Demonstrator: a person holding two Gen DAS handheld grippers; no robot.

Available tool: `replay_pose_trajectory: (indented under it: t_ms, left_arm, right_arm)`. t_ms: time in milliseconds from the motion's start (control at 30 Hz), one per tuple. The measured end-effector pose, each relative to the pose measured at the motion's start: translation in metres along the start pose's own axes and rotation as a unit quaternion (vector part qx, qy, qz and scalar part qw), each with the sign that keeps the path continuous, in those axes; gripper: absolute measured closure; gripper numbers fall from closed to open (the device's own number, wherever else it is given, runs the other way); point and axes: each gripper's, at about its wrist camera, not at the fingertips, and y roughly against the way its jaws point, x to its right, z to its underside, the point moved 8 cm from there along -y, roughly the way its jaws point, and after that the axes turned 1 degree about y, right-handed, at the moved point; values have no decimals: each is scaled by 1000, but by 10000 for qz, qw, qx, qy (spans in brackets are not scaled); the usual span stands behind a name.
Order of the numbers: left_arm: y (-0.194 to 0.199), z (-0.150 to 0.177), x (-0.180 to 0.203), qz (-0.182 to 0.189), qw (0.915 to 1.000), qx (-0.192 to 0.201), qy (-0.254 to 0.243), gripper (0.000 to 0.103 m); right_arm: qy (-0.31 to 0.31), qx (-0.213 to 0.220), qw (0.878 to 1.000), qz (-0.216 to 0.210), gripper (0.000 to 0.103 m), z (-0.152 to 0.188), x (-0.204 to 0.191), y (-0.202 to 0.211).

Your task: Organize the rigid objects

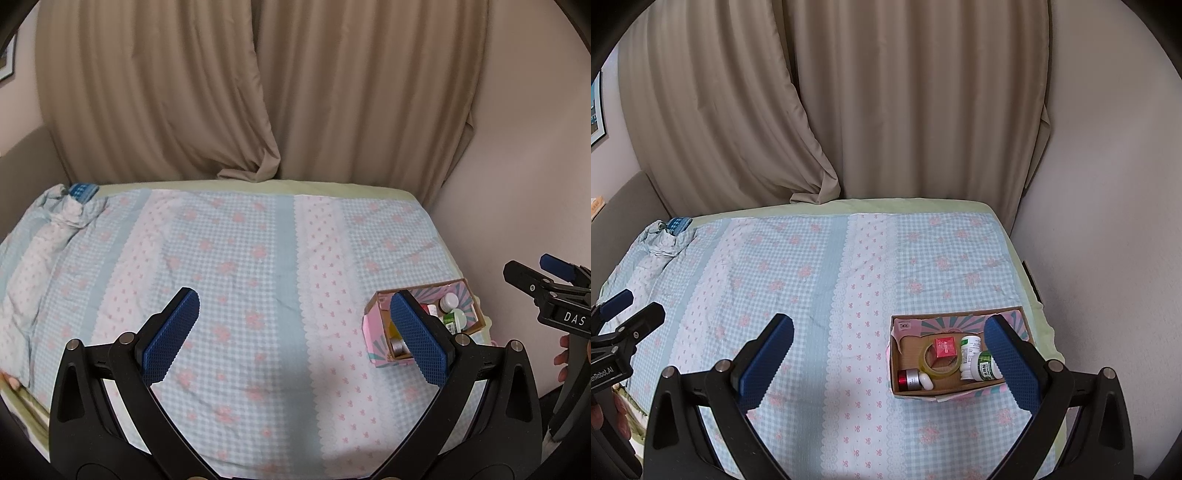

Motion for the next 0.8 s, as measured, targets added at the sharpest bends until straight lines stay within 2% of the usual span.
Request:
replay_pose_trajectory:
  t_ms: [567,800]
  left_arm:
    - [-8,-1,-1,-145,9998,-109,-48,0]
    - [3,-7,-1,-423,9987,252,-142,0]
  right_arm:
    - [-7,14,10000,6,0,-1,-1,-1]
    - [-41,27,10000,-4,0,-7,-1,-2]
